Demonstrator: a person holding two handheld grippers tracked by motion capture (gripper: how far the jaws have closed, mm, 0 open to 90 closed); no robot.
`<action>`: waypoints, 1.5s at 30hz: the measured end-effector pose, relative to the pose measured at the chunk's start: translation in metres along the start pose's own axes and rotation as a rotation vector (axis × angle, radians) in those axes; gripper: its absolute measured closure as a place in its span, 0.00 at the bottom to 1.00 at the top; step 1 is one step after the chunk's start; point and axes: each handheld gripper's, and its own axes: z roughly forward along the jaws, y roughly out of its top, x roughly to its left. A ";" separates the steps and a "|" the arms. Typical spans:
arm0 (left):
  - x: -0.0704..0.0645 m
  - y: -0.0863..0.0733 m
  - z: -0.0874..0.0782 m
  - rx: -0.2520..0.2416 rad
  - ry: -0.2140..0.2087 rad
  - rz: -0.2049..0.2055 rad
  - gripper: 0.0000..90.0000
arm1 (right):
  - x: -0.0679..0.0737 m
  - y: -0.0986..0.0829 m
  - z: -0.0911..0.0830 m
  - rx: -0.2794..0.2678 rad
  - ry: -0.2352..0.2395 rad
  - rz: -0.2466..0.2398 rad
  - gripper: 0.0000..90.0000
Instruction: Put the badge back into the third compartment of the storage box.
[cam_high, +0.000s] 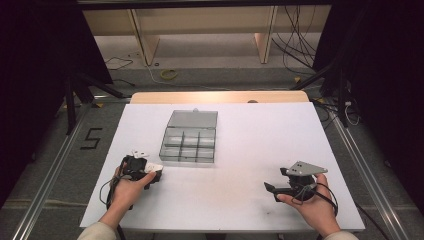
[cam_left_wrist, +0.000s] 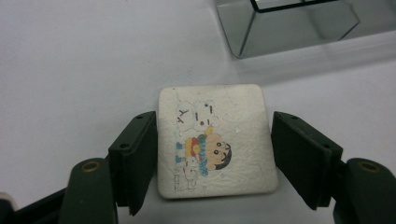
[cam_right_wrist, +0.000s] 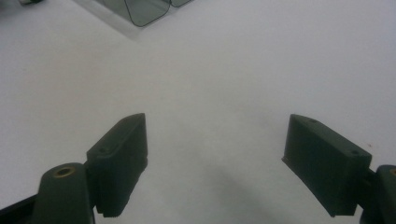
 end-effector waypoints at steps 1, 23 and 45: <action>0.000 0.000 0.000 -0.005 -0.002 -0.004 0.36 | 0.000 0.000 0.000 -0.001 0.000 0.000 0.25; 0.003 0.004 -0.008 -0.050 -0.003 -0.017 0.36 | 0.000 0.000 0.000 -0.001 0.002 0.000 0.25; 0.005 0.010 -0.020 -0.124 0.007 -0.033 0.36 | 0.000 0.000 0.000 -0.001 0.003 0.000 0.25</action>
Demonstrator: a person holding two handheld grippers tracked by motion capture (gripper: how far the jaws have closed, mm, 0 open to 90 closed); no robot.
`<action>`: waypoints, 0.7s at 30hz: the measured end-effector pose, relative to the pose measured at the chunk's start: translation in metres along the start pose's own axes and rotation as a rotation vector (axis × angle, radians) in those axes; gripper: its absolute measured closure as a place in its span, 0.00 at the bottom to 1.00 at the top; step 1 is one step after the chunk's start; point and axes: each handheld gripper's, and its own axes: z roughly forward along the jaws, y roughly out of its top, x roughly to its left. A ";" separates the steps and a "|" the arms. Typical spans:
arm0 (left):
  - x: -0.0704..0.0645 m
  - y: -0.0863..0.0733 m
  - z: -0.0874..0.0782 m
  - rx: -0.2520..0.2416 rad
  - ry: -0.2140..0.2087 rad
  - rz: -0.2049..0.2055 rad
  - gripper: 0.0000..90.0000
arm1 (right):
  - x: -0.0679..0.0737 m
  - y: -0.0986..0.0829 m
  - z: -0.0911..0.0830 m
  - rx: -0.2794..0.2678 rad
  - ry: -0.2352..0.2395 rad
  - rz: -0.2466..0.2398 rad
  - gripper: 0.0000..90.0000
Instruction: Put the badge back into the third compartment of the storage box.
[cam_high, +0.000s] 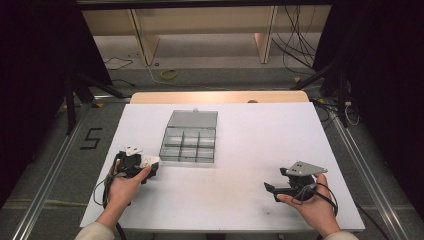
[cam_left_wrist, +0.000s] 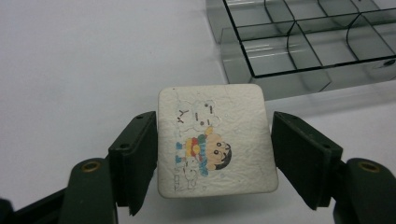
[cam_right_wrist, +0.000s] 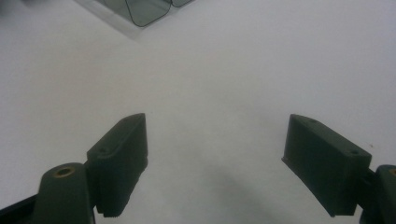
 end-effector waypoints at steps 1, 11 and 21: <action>0.000 0.001 -0.001 -0.002 -0.001 0.003 0.36 | 0.000 0.000 0.000 0.000 0.000 0.000 0.25; -0.002 0.007 -0.007 -0.031 -0.004 0.001 0.36 | 0.000 0.000 0.001 0.001 0.000 -0.001 0.25; -0.003 0.013 -0.013 -0.057 -0.006 0.006 0.36 | 0.000 -0.001 0.001 0.004 0.001 0.001 0.25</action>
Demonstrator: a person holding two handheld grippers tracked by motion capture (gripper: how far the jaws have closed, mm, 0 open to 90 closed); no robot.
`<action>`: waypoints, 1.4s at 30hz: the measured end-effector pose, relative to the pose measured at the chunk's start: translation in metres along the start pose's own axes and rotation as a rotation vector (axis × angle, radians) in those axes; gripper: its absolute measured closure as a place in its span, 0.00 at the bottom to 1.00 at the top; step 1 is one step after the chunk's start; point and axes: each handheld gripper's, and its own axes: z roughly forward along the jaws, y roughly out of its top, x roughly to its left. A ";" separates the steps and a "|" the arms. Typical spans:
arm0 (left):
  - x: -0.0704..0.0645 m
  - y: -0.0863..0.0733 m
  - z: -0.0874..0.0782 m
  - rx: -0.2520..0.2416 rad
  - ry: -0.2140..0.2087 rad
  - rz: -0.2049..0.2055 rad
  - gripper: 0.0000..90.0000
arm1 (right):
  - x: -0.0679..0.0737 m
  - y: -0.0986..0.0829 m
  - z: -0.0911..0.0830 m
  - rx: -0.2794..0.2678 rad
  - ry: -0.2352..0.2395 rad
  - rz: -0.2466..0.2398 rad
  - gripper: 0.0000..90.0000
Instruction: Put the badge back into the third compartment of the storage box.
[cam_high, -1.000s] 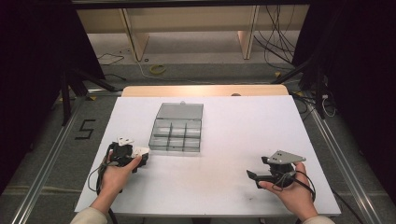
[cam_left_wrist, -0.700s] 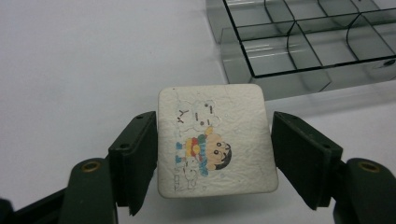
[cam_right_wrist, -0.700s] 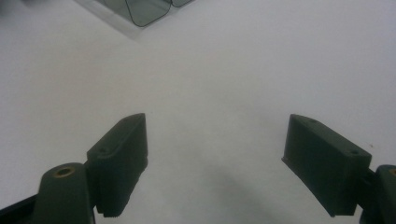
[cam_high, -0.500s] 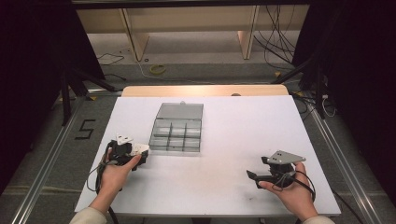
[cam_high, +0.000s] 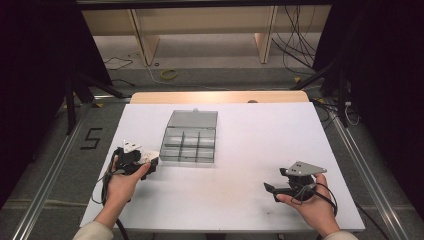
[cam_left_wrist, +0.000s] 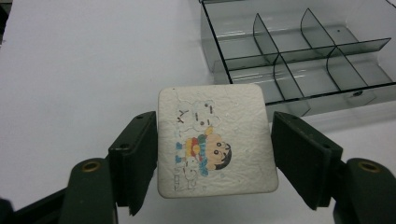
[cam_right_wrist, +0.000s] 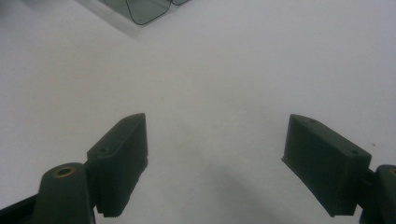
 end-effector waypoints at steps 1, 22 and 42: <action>0.000 0.001 -0.001 -0.001 0.000 0.004 0.36 | 0.000 0.000 0.000 0.000 0.000 0.000 0.25; -0.010 0.015 -0.003 -0.038 -0.008 0.034 0.36 | 0.000 0.000 0.001 0.004 0.000 0.000 0.25; -0.027 0.023 0.002 -0.043 -0.029 0.066 0.36 | 0.000 0.000 0.002 0.003 0.003 0.004 0.25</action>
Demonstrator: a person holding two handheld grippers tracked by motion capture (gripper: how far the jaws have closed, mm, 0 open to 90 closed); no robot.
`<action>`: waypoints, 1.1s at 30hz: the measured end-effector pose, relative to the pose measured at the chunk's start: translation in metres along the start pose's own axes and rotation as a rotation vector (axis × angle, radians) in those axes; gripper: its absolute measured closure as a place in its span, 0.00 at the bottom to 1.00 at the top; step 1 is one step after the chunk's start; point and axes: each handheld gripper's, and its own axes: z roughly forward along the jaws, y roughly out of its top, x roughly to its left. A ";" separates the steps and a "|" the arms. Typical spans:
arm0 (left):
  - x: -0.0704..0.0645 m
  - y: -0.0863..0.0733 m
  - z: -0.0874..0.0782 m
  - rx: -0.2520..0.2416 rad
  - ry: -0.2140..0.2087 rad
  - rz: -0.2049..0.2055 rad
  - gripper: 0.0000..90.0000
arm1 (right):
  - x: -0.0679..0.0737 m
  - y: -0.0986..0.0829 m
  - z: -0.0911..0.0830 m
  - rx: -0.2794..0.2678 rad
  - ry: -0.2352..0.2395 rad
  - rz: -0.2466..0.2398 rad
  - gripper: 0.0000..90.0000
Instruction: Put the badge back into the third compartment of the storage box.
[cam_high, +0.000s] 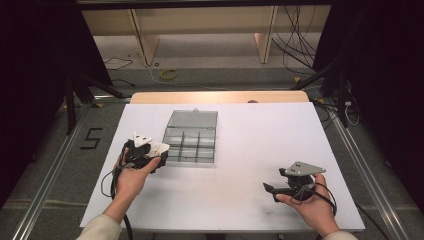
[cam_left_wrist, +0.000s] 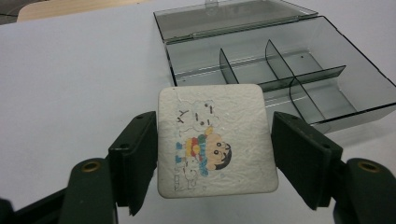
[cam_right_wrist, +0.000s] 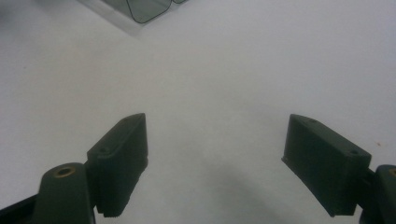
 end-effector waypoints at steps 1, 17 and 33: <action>-0.001 0.000 0.000 -0.003 -0.001 -0.001 0.36 | 0.000 0.000 0.000 0.000 0.000 0.000 0.25; -0.012 0.005 0.006 -0.001 -0.018 0.015 0.36 | 0.000 0.000 0.000 -0.002 0.001 -0.001 0.25; -0.024 0.014 0.015 0.002 -0.035 0.029 0.36 | 0.000 0.000 0.000 -0.001 0.002 0.001 0.25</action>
